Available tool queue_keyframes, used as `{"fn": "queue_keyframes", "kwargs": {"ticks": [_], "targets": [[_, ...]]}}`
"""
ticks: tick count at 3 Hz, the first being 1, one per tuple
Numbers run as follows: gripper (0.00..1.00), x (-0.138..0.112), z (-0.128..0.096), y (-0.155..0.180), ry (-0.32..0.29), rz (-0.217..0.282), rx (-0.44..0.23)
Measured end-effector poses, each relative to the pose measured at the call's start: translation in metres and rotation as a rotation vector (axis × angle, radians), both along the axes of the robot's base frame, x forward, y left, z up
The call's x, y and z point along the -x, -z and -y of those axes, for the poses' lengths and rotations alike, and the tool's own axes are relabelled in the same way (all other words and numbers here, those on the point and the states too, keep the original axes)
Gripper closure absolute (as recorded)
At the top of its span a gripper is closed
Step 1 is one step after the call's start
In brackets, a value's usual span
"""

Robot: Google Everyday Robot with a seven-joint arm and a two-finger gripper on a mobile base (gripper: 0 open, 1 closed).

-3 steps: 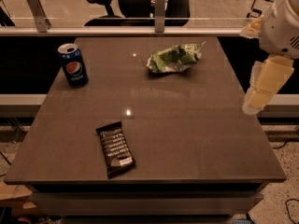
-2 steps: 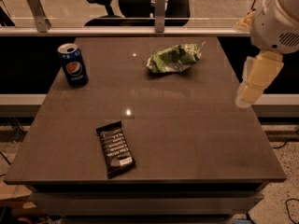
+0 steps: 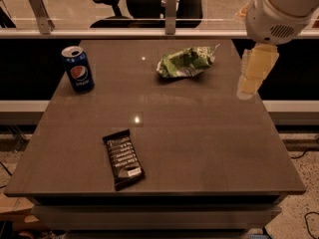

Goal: Move green jalapeno chip bag near rxbar chocolate

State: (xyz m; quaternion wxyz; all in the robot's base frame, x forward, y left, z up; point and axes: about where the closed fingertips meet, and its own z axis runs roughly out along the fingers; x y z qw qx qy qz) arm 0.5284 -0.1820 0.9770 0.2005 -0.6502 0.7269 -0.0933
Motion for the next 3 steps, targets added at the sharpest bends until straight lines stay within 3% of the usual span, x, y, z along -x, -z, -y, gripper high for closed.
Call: {"fn": "queue_keyframes", "kwargs": {"ticks": [1, 3], "targets": [[0.0, -0.03, -0.004, 0.008, -0.004, 0.022, 0.033], [0.0, -0.064, -0.014, 0.031, -0.014, 0.066, -0.007]]}}
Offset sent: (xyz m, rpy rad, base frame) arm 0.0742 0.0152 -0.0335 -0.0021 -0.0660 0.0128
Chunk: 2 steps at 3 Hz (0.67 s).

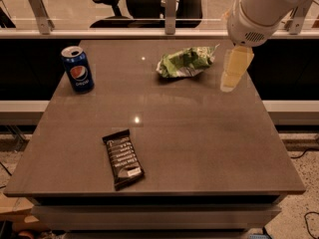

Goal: Move green jalapeno chip bag near rxbar chocolate

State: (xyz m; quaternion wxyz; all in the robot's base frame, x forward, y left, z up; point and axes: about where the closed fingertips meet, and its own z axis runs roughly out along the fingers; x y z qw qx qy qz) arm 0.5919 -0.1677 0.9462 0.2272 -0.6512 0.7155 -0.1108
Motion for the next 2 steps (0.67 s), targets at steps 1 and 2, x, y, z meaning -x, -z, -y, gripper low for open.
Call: {"fn": "queue_keyframes", "kwargs": {"ticks": [1, 2], "targets": [[0.0, -0.017, -0.007, 0.011, -0.015, 0.018, -0.022], [0.0, -0.034, -0.017, 0.022, -0.049, 0.024, -0.038]]}}
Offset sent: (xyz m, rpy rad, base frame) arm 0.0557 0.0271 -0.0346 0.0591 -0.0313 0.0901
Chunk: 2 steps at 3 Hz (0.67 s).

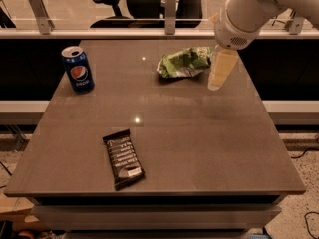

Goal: Move green jalapeno chip bag near rxbar chocolate

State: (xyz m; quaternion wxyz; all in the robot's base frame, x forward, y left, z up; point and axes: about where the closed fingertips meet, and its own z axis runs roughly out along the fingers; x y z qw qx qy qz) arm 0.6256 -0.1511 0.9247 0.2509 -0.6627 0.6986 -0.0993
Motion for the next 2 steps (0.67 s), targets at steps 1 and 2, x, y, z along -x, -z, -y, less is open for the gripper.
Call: {"fn": "queue_keyframes", "kwargs": {"ticks": [1, 2], "targets": [[0.0, -0.016, -0.008, 0.011, -0.036, -0.004, -0.004], [0.0, -0.034, -0.017, 0.023, -0.073, -0.01, -0.006]]}}
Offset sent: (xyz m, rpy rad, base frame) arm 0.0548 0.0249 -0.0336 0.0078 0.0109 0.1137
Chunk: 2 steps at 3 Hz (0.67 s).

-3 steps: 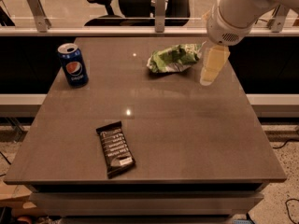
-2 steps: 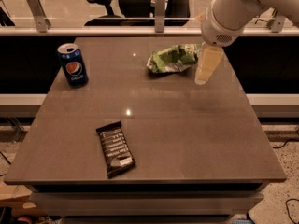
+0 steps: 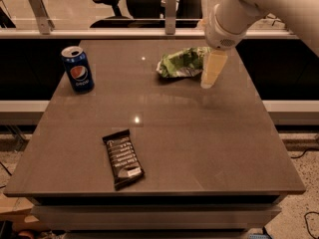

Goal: Move green jalapeno chip bag near rxbar chocolate

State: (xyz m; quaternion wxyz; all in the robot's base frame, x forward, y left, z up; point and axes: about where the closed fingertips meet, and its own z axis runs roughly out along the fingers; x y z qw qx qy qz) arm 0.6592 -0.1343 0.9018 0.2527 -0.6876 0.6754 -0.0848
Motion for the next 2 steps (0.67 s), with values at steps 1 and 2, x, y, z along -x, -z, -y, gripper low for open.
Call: {"fn": "queue_keyframes", "kwargs": {"ticks": [1, 2], "targets": [[0.0, -0.014, -0.011, 0.013, -0.032, -0.011, -0.014], [0.0, -0.026, -0.018, 0.024, -0.05, -0.028, -0.016]]}}
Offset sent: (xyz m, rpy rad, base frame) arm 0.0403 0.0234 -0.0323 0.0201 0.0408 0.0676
